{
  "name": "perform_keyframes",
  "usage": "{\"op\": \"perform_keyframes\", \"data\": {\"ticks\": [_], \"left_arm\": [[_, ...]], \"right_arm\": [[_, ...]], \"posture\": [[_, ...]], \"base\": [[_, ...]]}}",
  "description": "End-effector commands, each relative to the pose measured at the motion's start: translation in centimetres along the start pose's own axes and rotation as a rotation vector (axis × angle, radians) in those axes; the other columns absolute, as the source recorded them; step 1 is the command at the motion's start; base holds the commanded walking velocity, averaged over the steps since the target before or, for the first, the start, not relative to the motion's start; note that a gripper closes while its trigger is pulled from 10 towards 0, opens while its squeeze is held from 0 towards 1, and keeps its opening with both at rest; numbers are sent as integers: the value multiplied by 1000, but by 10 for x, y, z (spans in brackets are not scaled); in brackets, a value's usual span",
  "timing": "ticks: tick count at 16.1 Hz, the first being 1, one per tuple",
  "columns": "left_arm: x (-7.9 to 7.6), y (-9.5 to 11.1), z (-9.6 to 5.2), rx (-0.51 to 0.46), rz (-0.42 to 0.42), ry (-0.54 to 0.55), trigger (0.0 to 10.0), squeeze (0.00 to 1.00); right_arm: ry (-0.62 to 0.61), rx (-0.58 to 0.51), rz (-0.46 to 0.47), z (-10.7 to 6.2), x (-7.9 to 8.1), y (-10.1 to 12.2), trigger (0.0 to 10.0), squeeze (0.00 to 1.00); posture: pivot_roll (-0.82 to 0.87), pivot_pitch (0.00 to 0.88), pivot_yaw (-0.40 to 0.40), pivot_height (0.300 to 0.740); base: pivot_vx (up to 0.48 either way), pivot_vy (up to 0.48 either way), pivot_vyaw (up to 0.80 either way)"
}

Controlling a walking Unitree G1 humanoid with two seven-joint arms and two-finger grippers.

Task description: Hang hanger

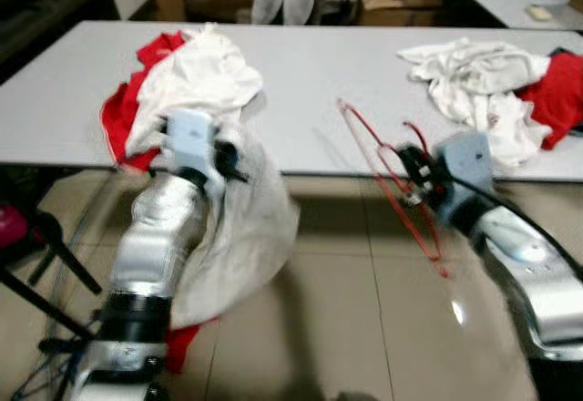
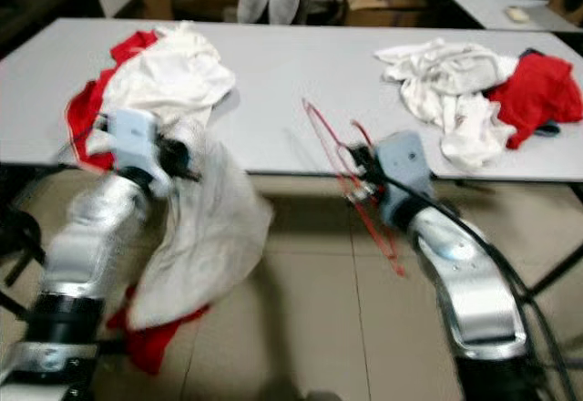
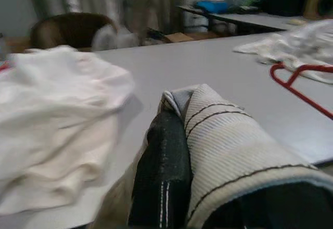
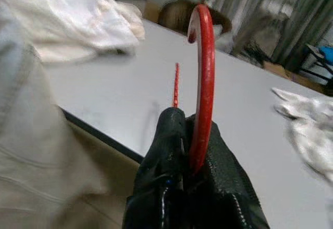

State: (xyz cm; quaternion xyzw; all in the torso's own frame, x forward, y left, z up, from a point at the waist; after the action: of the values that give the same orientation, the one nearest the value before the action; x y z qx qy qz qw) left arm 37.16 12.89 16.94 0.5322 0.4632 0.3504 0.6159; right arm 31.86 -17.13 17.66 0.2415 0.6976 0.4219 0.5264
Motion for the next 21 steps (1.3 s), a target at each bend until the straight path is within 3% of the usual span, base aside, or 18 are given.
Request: {"op": "perform_keyframes", "data": {"ticks": [1, 3, 5, 7, 10, 12, 18, 21], "left_arm": [[-4, 30, 5, -97, 34, -35, 10000, 0], [-4, 40, 12, -111, 51, -59, 10000, 0], [-7, 62, 26, -151, 61, -98, 10000, 0], [-11, 75, 34, -171, 74, -129, 10000, 0], [-6, 116, 50, -231, 140, -148, 10000, 0], [-11, 143, 60, -261, 178, -184, 10000, 0], [-41, 165, 75, -311, 167, -279, 10000, 0], [-61, 184, 72, -357, 109, -388, 10000, 0]], "right_arm": [[-4, -39, -23, -1, -6, 8, 10000, 0], [88, -93, -63, -10, -8, 15, 10000, 0], [290, -203, -89, -38, -8, 32, 10000, 0], [380, -216, -89, -50, -11, 35, 10000, 0], [488, -198, -119, -73, -30, 35, 10000, 0], [569, -230, -117, -91, -38, 49, 10000, 0], [659, -359, -41, -102, -35, 76, 10000, 0], [667, -332, -51, -100, -30, 72, 10000, 0]], "posture": [[-164, 0, -4, 740], [-165, 0, -2, 740], [-172, 0, 7, 740], [-174, 0, 10, 740], [-177, 0, 18, 740], [-177, 0, 21, 740], [-186, 0, 29, 740], [-195, 0, 39, 740]], "base": [[371, 0, 0], [368, 0, 0], [369, 0, 0], [368, 0, 0], [364, 0, 0], [366, 0, 0], [363, 0, 0], [360, 0, 0]]}}
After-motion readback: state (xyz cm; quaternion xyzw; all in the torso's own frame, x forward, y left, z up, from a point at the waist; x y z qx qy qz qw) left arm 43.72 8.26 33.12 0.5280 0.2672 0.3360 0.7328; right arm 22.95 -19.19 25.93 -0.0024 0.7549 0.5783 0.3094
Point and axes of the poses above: a point about 5 cm out from each wrist's last joint towards the gripper, its own z axis pointing out of the wrist towards the gripper, its own y axis along the axis of the wrist's last joint, x = y × z, the point moved 4 cm from there along z, pointing out of the wrist towards the gripper, and after that the axes turned 15 degrees about -z, right-handed, at the moved point
